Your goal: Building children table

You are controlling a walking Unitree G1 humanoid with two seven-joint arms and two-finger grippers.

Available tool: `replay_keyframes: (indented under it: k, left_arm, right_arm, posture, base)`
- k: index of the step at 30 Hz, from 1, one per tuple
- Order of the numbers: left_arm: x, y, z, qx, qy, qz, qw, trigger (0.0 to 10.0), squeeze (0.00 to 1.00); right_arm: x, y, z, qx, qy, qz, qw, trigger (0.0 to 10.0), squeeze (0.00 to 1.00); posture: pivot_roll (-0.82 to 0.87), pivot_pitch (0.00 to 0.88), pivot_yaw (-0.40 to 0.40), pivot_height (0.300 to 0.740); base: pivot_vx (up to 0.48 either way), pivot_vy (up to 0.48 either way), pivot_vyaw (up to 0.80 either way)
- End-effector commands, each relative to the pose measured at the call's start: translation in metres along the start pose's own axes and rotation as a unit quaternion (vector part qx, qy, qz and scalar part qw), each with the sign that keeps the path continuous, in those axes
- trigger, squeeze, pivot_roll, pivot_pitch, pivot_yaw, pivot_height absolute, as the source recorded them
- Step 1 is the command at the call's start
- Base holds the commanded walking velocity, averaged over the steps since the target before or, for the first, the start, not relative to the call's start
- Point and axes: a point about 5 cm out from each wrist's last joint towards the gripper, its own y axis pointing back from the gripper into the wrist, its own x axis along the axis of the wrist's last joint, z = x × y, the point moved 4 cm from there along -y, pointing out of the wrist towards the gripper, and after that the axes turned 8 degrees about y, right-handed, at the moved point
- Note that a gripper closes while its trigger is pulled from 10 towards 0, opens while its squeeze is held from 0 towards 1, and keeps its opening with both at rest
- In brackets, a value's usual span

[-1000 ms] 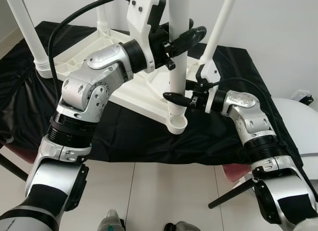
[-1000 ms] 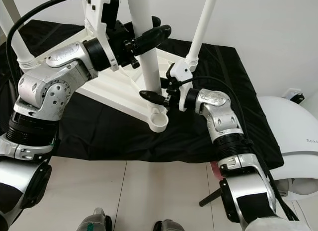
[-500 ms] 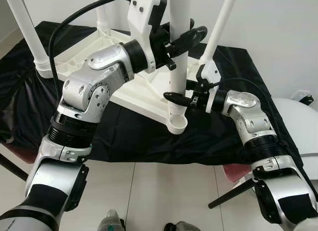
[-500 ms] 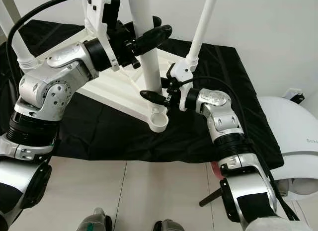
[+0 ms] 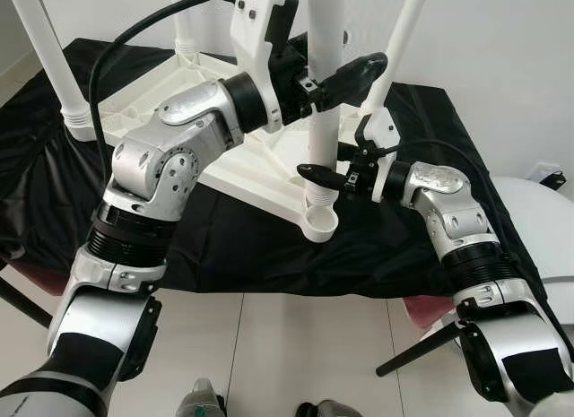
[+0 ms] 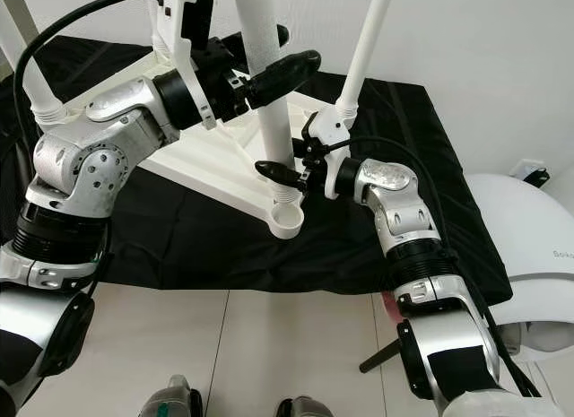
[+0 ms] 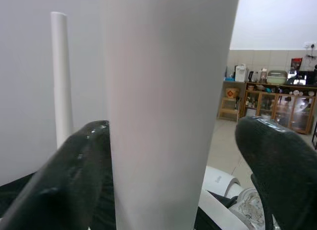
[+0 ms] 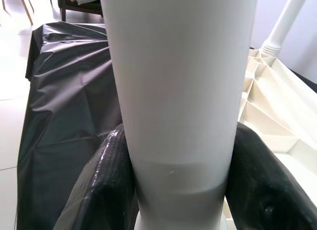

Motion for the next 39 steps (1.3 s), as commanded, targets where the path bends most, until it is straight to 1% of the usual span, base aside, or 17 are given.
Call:
replay_keyframes:
  k: [1,3,5,6,11,14,15,17,20,22,26,31,34,36,37,38,39]
  left_arm:
    - [0.005,-0.002,0.012,-0.063,0.001,-0.003,0.998,10.0,1.0]
    - [0.007,-0.001,0.007,-0.047,0.001,0.002,0.999,10.0,1.0]
    - [0.005,0.0,-0.001,-0.026,0.004,-0.003,1.0,10.0,1.0]
    - [0.004,0.001,-0.004,-0.02,0.012,-0.002,1.0,10.0,0.0]
    - [0.0,0.006,-0.011,-0.002,0.031,0.003,1.0,10.0,0.0]
    - [-0.011,0.014,-0.023,0.034,0.037,-0.006,0.999,10.0,0.0]
    - [-0.011,0.014,-0.023,0.034,0.037,-0.006,0.999,10.0,0.0]
    - [-0.016,0.021,-0.031,0.057,0.045,-0.006,0.997,10.0,0.0]
    - [-0.016,0.026,-0.035,0.07,0.048,-0.002,0.996,10.0,0.0]
    - [-0.013,0.031,-0.035,0.072,0.049,0.005,0.996,10.0,0.0]
    - [-0.012,0.034,-0.033,0.071,0.046,0.007,0.996,10.0,0.0]
    - [-0.016,0.04,-0.029,0.07,0.039,0.003,0.997,10.0,0.0]
    - [-0.017,0.041,-0.029,0.072,0.036,0.001,0.997,10.0,0.0]
    - [-0.021,0.044,-0.03,0.077,0.032,-0.004,0.997,10.0,0.0]
    - [-0.028,0.048,-0.032,0.084,0.021,-0.015,0.996,10.0,0.0]
    - [-0.028,0.048,-0.032,0.084,0.021,-0.015,0.996,10.0,0.0]
    - [-0.039,0.052,-0.034,0.094,0.001,-0.034,0.995,10.0,0.0]
  right_arm:
    - [0.004,0.001,0.005,-0.009,0.008,0.004,1.0,10.0,0.0]
    - [0.003,0.001,0.006,-0.015,0.006,0.004,1.0,10.0,0.0]
    - [0.003,0.001,0.005,-0.017,0.008,0.008,1.0,10.0,0.0]
    - [0.003,0.001,0.005,-0.017,0.009,0.01,1.0,10.0,0.0]
    - [0.005,0.001,0.005,-0.023,0.007,0.02,1.0,10.0,0.0]
    - [0.006,0.002,0.008,-0.04,0.0,0.034,0.999,10.0,0.0]
    - [0.006,0.002,0.008,-0.04,0.0,0.034,0.999,10.0,0.0]
    - [0.006,0.004,0.01,-0.052,-0.007,0.042,0.998,10.0,0.0]
    - [0.003,0.006,0.012,-0.062,-0.012,0.037,0.997,10.0,0.0]
    - [-0.002,0.008,0.014,-0.075,-0.015,0.027,0.997,10.0,0.0]
    - [-0.006,0.01,0.017,-0.091,-0.019,0.02,0.995,10.0,0.0]
    - [-0.015,0.013,0.023,-0.134,-0.041,0.011,0.99,10.0,0.0]
    - [-0.016,0.014,0.024,-0.141,-0.045,0.01,0.989,10.0,0.0]
    - [-0.018,0.015,0.026,-0.153,-0.053,0.009,0.987,10.0,0.0]
    - [-0.02,0.017,0.026,-0.164,-0.057,0.009,0.985,10.0,0.0]
    - [-0.02,0.017,0.026,-0.164,-0.057,0.009,0.985,10.0,0.0]
    - [-0.02,0.02,0.026,-0.171,-0.06,0.013,0.983,10.0,0.0]
  posture:
    - [0.04,0.007,-0.063,0.74]
    - [0.04,0.006,-0.062,0.74]
    - [0.04,0.007,-0.061,0.74]
    - [0.04,0.006,-0.06,0.74]
    - [0.04,0.005,-0.059,0.74]
    - [0.05,0.003,-0.055,0.74]
    - [0.05,0.003,-0.055,0.74]
    - [0.05,0.003,-0.055,0.74]
    - [0.05,0.003,-0.053,0.74]
    - [0.05,0.005,-0.054,0.74]
    - [0.05,0.007,-0.052,0.74]
    - [0.05,0.015,-0.052,0.74]
    - [0.05,0.017,-0.052,0.74]
    - [0.05,0.018,-0.052,0.74]
    - [0.05,0.019,-0.051,0.74]
    - [0.05,0.019,-0.051,0.74]
    - [0.05,0.022,-0.049,0.74]
  base:
    - [0.0,0.0,0.0]
    - [0.0,0.0,0.0]
    - [0.0,0.0,0.0]
    - [0.0,0.0,0.0]
    - [0.0,0.0,0.0]
    - [0.0,0.0,0.0]
    - [0.0,0.0,0.0]
    - [0.0,0.0,0.0]
    - [0.0,0.0,0.0]
    - [0.0,0.0,0.0]
    - [0.0,0.0,0.0]
    - [0.0,0.0,0.0]
    - [0.0,0.0,0.0]
    - [0.0,0.0,0.0]
    - [0.0,0.0,0.0]
    - [0.0,0.0,0.0]
    - [0.0,0.0,0.0]
